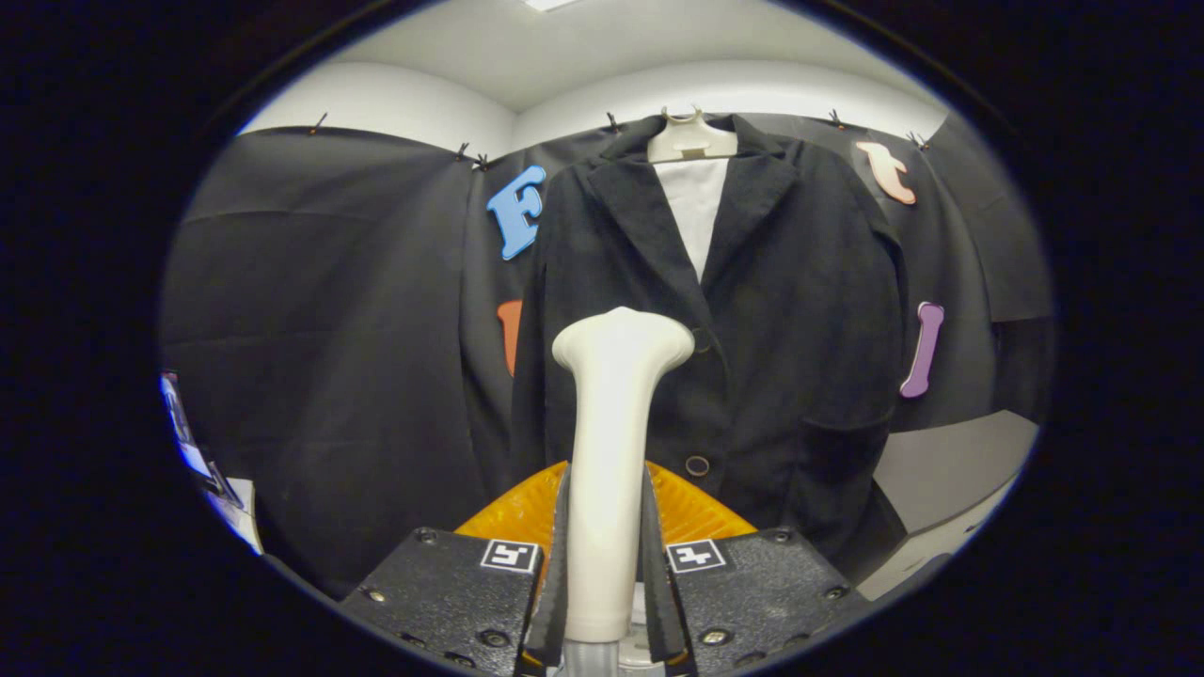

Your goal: Iron the clothes twice with a garment steamer, once on the left side and once on the right side.

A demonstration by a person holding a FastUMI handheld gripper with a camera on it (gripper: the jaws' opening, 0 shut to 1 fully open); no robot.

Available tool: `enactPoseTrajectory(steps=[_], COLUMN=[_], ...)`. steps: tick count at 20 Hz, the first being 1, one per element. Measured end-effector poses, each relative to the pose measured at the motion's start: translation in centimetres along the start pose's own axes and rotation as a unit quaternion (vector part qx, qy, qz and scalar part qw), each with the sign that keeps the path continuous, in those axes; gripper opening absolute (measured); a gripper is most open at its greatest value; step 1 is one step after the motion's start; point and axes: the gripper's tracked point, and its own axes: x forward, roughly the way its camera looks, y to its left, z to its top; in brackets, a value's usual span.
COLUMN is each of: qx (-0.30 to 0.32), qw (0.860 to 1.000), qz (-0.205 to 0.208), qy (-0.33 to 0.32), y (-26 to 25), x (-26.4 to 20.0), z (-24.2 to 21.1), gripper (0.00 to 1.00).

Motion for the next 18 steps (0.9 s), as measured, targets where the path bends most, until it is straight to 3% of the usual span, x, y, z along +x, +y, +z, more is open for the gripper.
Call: enactPoseTrajectory(steps=[12, 18], qx=[0.015, 0.021], qw=[0.996, 0.985], qz=[-0.006, -0.003], qy=[0.093, 0.172], y=[-0.8, -0.8], x=[-1.6, -2.4], z=[-9.1, -15.6], gripper=[0.36, 0.36])
